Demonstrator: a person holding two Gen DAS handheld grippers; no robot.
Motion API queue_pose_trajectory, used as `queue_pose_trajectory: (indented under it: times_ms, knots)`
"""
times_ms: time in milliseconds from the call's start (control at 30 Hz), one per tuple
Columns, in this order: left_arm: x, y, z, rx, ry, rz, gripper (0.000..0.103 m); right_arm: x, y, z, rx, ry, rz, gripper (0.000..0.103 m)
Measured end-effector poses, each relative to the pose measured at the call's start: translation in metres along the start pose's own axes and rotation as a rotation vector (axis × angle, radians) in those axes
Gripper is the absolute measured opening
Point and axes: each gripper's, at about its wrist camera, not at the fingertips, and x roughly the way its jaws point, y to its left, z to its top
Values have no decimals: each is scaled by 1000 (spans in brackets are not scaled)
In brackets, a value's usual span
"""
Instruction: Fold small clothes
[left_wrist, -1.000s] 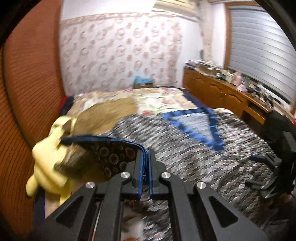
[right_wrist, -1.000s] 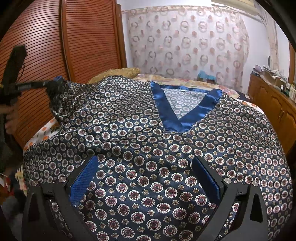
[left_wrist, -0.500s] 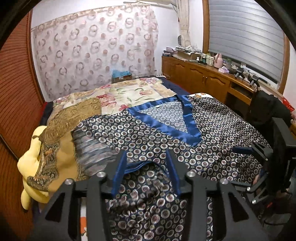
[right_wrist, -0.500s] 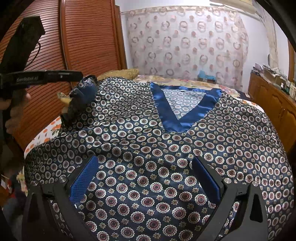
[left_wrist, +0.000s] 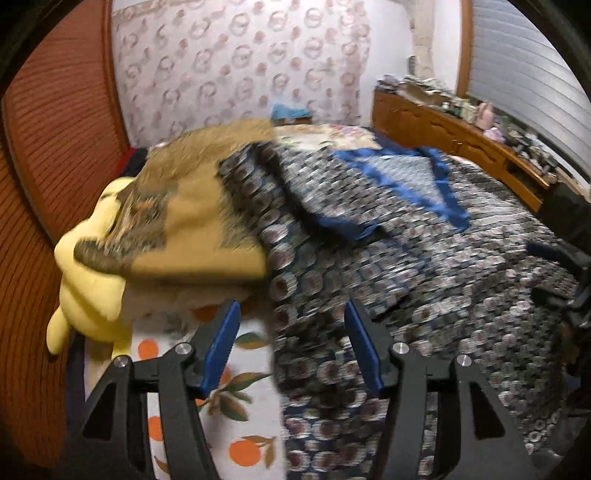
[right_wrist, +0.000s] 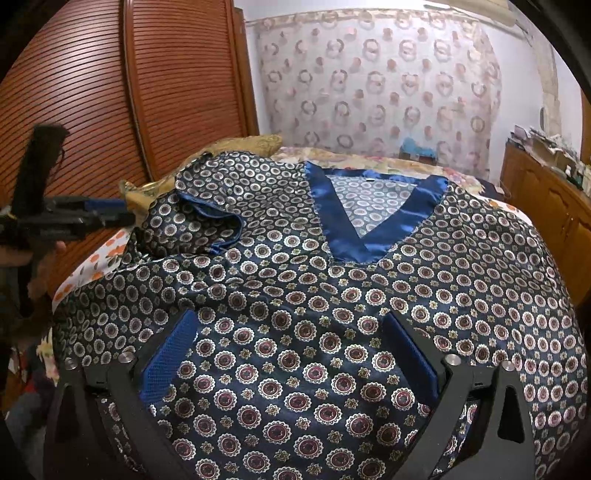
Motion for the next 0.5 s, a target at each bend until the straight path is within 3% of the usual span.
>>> queue_pose_trajectory:
  times_ms: [300,500]
  knots:
    - [31,13,-19,-40,70,19,58,-3,7,35,-78,-23,26,92]
    - [32,15,-23,-46,40,14,60,14,16,66,-155,-26,44,87]
